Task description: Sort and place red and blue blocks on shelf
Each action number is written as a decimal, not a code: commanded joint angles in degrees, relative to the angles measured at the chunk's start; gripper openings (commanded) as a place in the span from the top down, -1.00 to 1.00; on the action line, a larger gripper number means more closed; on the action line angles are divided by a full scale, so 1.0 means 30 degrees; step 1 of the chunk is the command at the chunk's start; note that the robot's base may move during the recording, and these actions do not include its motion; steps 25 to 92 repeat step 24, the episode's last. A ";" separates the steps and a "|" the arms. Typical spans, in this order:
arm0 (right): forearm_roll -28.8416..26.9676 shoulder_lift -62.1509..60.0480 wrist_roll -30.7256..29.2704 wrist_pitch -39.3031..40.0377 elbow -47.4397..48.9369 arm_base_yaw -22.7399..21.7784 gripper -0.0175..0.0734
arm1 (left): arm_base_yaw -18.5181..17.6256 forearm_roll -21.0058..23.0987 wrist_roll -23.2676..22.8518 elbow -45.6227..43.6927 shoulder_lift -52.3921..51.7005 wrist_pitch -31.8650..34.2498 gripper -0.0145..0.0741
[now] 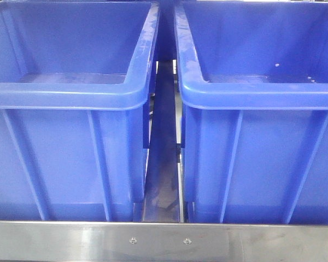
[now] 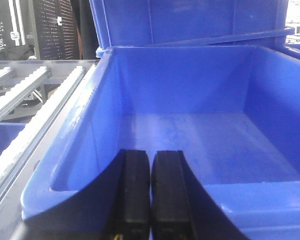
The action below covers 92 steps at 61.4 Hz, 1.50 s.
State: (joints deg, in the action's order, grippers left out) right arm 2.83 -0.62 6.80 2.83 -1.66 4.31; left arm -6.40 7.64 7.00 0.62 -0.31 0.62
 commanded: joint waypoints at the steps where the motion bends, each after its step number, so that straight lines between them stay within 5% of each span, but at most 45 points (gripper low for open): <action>1: -0.0067 -0.0358 -0.0039 0.1756 0.0392 -0.0123 0.49 | -0.0116 0.0029 -0.0170 0.0465 -0.0381 0.1526 0.39; 92: -0.0067 -0.0358 -0.0039 0.1756 0.0392 -0.0123 0.49 | -0.0116 0.0029 -0.0170 0.0465 -0.0381 0.1526 0.39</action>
